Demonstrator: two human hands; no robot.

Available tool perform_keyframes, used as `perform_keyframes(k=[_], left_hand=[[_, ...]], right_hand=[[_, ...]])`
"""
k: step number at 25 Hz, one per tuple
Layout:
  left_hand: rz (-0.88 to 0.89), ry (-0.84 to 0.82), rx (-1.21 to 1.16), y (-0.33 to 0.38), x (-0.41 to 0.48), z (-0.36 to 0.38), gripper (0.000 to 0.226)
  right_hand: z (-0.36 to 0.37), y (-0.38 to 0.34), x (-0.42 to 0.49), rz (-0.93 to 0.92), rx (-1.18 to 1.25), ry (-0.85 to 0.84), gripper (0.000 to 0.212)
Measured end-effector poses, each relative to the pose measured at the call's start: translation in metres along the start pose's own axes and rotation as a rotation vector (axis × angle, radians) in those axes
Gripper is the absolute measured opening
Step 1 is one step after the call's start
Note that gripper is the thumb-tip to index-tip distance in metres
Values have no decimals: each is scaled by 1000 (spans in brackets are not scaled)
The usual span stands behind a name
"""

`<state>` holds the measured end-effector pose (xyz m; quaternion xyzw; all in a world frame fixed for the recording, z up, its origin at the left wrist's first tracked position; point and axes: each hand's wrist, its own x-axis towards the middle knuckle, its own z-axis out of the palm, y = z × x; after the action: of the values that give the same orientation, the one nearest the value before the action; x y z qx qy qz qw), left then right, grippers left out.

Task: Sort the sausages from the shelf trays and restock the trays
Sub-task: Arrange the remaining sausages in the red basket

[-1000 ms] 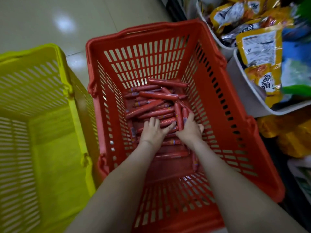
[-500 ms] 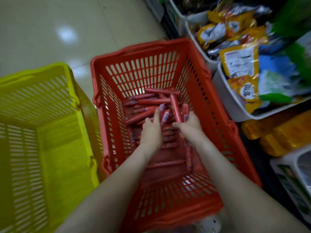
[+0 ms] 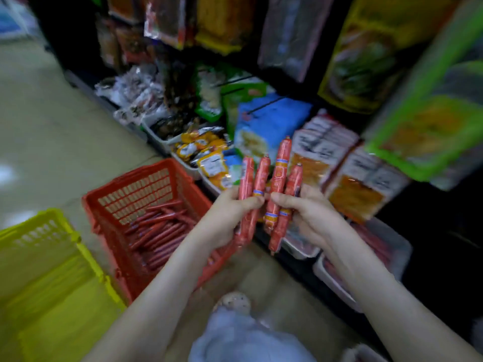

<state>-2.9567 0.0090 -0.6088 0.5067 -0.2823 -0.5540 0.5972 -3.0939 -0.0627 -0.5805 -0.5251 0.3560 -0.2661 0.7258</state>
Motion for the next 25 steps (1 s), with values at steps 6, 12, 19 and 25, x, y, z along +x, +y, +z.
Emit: perform_keyframes(k=[6,12,19,25], left_hand=[[-97,-452,100,4,-66,193,20],[-255,-647,304,-75,-114,334,15],[-722,-369,395,-253,-96,313,10],[-868,-101,485,-356,-60,236,2]], right_hand=[[-114,-63,-201,-166,38,335,32],[-214,-10,-340,-125,-6,645,27],[-286,179,-370,365,-366,855,17],[-300,342,-304,620,-769,403,35]])
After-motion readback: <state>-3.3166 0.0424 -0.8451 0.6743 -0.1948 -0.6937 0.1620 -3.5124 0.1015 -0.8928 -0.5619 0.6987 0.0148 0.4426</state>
